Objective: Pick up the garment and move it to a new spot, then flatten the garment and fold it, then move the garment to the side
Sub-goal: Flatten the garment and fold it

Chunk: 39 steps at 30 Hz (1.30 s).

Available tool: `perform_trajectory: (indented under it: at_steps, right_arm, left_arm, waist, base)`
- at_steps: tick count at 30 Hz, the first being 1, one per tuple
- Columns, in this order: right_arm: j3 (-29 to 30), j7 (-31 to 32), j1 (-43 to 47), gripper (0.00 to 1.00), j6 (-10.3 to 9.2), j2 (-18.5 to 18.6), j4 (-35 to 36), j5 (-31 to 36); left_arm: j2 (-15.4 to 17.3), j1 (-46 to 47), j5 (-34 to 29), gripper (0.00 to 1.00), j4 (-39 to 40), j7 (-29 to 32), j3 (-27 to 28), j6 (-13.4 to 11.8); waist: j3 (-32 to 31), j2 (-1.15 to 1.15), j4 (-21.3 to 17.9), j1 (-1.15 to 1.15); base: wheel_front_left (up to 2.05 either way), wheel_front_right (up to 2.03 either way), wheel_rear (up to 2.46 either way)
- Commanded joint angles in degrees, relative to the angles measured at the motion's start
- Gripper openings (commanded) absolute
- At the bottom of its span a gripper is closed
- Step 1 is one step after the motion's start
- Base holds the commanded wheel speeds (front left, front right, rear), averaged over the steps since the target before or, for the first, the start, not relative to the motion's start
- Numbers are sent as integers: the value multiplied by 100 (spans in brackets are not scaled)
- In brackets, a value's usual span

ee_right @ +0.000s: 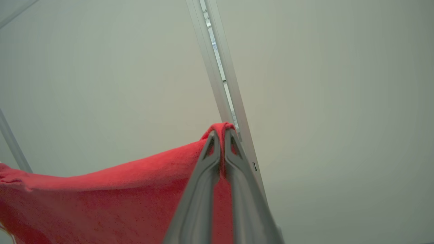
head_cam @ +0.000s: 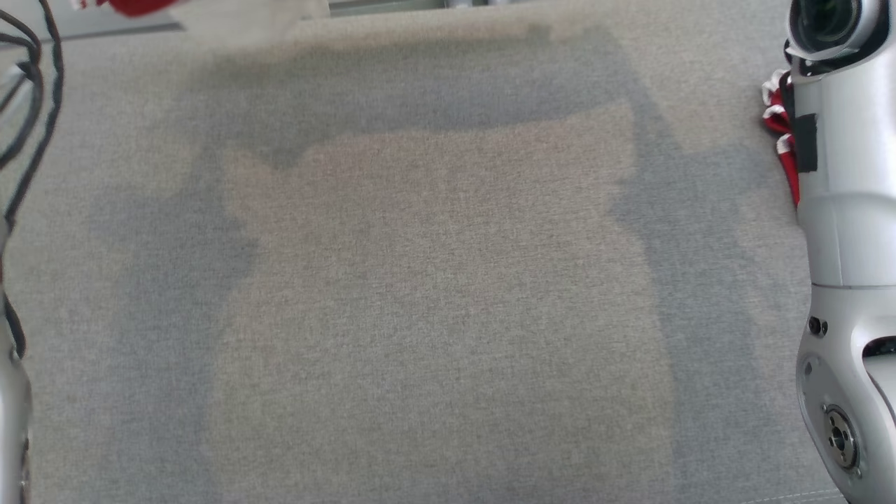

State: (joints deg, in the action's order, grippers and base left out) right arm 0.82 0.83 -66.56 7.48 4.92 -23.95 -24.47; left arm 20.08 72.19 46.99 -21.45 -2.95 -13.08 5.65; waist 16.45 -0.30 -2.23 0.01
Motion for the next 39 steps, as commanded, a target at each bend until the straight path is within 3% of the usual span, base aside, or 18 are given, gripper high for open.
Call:
perform_trajectory:
  at_steps: [1,10,16,20,29,39]
  right_arm:
    - [-109,-184,43,0,2,50,-306,-48]
    - [-1037,-800,1173,0,2,452,-1317,-591]
    - [-1523,-1080,1912,0,2,688,-1315,-1050]
    - [-1732,-1270,2471,0,2,856,-1218,-1257]
    - [-1531,-1498,3711,0,2,1031,-745,-1484]
    - [-1037,-1482,5148,0,2,809,-86,-1266]
  left_arm:
    - [-41,-193,87,0,-110,-68,-106,94]
    - [38,-2396,727,0,766,-570,-436,184]
    - [202,-3768,825,0,1560,-771,-548,177]
    - [228,-4681,855,0,2093,-830,-635,-25]
    - [94,-6384,993,0,2783,-916,-883,-429]
    - [-118,-7380,1206,0,2291,-1000,-1139,-453]
  waist:
    - [251,30,126,-1]
    - [510,30,356,-1]
    - [479,30,438,-1]
    - [400,30,466,-1]
    - [78,30,589,-1]
    - [-509,30,695,-1]
  base:
    - [0,0,0]
    - [0,0,0]
    - [0,0,0]
    - [0,0,0]
    - [0,0,0]
    - [0,0,0]
